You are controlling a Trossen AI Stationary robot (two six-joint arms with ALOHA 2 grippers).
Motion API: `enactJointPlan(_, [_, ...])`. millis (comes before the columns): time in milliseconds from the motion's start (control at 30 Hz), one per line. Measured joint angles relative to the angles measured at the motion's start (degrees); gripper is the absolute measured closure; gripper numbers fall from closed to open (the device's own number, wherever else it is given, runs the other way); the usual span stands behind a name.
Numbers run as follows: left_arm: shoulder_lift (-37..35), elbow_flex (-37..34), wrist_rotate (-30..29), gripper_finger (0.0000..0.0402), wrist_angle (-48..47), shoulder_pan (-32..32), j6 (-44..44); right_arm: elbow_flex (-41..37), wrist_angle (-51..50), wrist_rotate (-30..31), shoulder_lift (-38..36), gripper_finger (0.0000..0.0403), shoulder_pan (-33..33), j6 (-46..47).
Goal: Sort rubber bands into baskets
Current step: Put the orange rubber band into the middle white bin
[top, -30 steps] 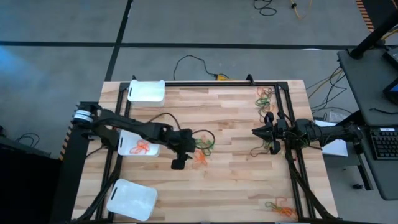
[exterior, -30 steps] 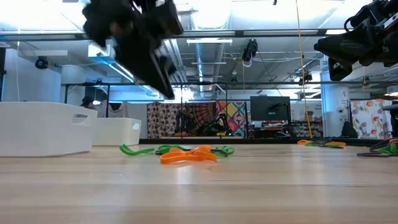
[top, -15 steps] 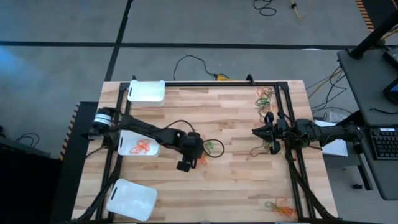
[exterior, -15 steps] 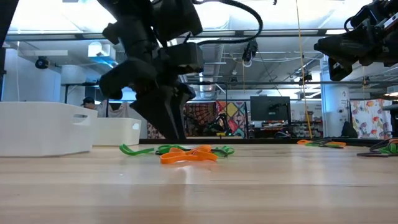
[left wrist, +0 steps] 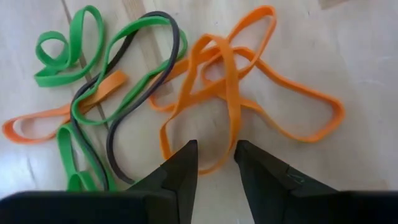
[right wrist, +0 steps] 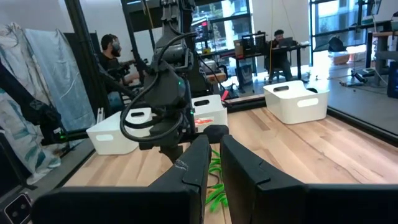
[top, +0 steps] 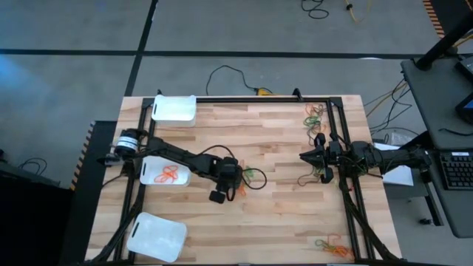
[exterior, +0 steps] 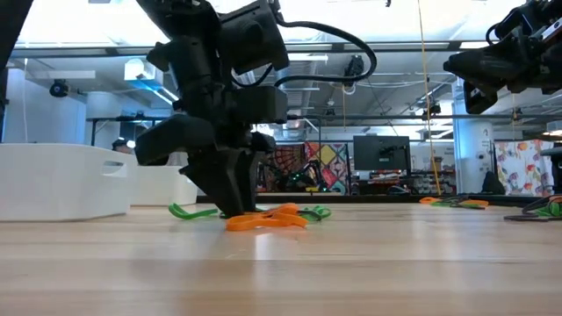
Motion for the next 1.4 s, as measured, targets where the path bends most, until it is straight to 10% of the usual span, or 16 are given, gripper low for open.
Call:
enactJointPlan(533, [-2.6,-0.4,0.0,0.0401,-2.1,-0.2,-10.8,0.0,0.0,0.0,0.0,0.0369,0.0,0.0])
enactJointPlan(1400, [-48.2,-1.1,-5.6,0.0401,-55.1,-1.4,-49.8,0.0,0.0,0.0,0.0,0.0369,0.0,0.0])
